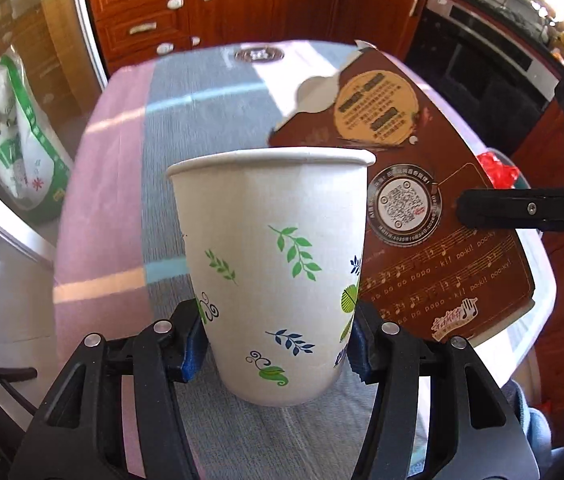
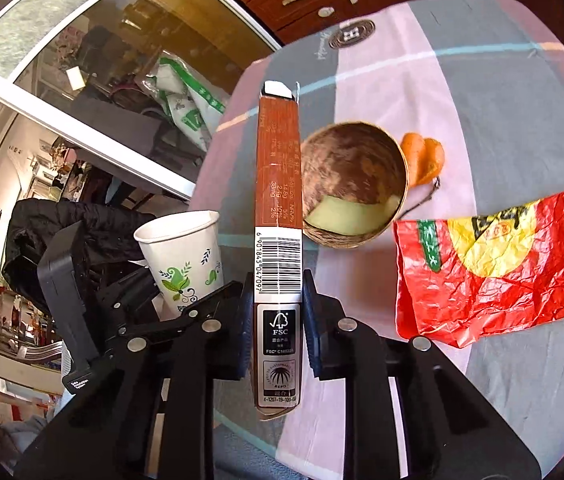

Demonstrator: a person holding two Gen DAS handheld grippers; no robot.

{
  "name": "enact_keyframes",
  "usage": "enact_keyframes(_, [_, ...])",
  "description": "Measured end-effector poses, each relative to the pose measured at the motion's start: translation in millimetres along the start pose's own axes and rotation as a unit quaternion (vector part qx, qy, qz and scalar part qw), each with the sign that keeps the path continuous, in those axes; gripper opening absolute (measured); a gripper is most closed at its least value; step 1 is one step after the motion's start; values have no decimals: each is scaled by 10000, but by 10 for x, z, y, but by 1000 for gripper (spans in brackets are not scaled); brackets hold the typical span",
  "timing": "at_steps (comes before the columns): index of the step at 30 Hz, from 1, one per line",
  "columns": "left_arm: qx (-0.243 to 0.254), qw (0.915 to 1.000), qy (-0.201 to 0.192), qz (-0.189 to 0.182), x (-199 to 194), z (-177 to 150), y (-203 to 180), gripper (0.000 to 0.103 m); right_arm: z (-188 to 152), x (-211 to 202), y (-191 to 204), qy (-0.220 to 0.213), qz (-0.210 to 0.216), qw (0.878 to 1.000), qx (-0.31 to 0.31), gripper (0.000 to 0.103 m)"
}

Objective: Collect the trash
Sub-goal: 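Lift the cup with the left tool while the right tool lifts the Pocky box, then carry cup and box over the bin and open both tools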

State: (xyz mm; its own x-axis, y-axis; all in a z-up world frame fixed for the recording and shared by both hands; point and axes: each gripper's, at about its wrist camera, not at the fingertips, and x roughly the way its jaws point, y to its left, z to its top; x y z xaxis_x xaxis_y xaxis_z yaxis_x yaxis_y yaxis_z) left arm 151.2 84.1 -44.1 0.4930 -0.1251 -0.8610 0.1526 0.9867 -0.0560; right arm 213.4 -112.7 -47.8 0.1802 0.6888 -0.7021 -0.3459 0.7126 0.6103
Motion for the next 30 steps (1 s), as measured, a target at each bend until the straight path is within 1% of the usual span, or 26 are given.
enact_keyframes(3, [123,9997,-187,-14,-192,88,-138,56,-8,-245,114,-266,-35,9996,-98,21])
enact_keyframes(7, [342,9989,-313,-58,-332,194,-393,56,-20,-601,90,-657,-119,9977,-93,21])
enact_keyframes(12, [616,9972,-391,-153,-387,346,-761,56,-50,-1072,-147,-1150,-127,9932,113,21])
enact_keyframes(17, [972,9939,-391,-352,-372,542,-1250,56,-139,-1559,-555,-1650,-238,9850,436,21])
enact_keyframes(20, [1253,9902,-339,-523,-291,689,-1631,56,-232,-1843,-908,-1967,-302,9770,761,21])
enact_keyframes(23, [1507,9853,-241,-770,-180,821,-2025,56,-351,-2140,-1309,-2297,-460,9656,1127,21])
enact_keyframes(27, [1858,9760,-54,-1137,39,994,-2627,56,-557,-2545,-1895,-2716,-697,9446,1704,21])
enact_keyframes(29, [2030,9709,50,-1272,148,1047,-2910,56,-678,-2709,-2163,-2855,-821,9354,1919,21])
enact_keyframes(30, [2127,9678,115,-1341,218,1075,-3061,57,-733,-2778,-2279,-2907,-952,9309,1997,21])
